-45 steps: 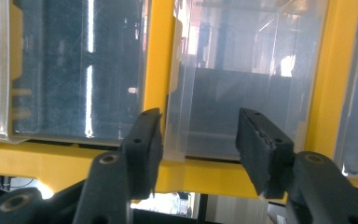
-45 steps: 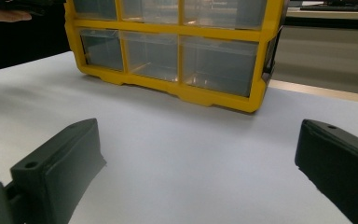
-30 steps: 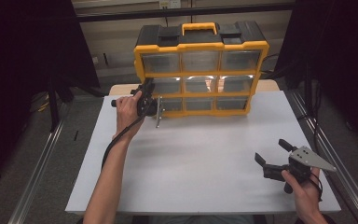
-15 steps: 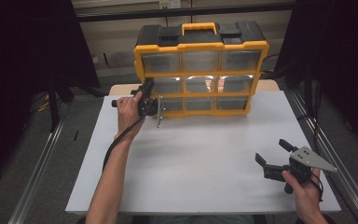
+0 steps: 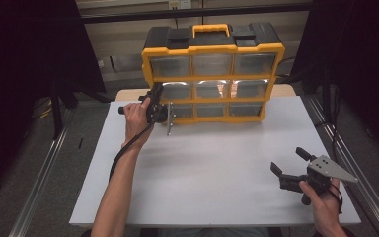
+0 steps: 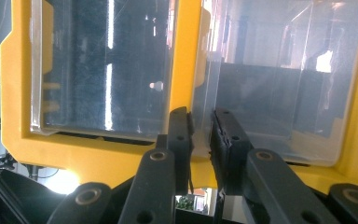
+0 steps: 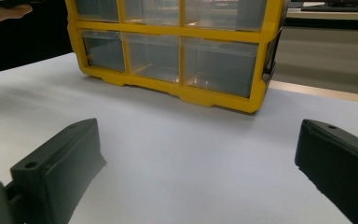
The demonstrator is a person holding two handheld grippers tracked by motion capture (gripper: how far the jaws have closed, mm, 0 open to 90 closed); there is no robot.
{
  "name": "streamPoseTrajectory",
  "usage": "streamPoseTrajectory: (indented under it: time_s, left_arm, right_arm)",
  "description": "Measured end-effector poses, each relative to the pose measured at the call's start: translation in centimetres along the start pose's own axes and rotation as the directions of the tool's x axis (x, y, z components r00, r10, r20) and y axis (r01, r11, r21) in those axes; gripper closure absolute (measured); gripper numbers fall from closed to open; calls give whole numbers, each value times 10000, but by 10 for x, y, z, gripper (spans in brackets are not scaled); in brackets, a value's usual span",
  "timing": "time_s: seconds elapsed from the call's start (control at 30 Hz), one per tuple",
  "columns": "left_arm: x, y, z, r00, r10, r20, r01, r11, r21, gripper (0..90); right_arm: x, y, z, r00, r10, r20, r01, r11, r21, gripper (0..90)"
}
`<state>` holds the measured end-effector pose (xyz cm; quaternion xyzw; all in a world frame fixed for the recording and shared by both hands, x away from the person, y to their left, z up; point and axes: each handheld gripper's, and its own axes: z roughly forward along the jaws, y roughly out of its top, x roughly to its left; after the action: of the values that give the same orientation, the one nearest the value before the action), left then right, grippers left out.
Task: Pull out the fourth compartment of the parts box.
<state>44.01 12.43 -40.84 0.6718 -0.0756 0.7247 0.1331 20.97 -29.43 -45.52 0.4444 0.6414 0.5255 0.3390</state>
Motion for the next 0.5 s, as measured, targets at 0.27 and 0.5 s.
streamPoseTrajectory:
  time_s: [0.27, 0.5]
  left_arm:
    - [0, 0, -4, 9999, 105, -8, -105, 9999, 62, 791]
    - [0, 1, -8, 9999, 115, -24, -115, 9999, -24, 793]
  right_arm:
    - [1, 0, 0, 10000, -30, 62, 30, 10000, -20, 4]
    - [1, 0, 0, 9999, -110, 34, 110, 9999, -4, 3]
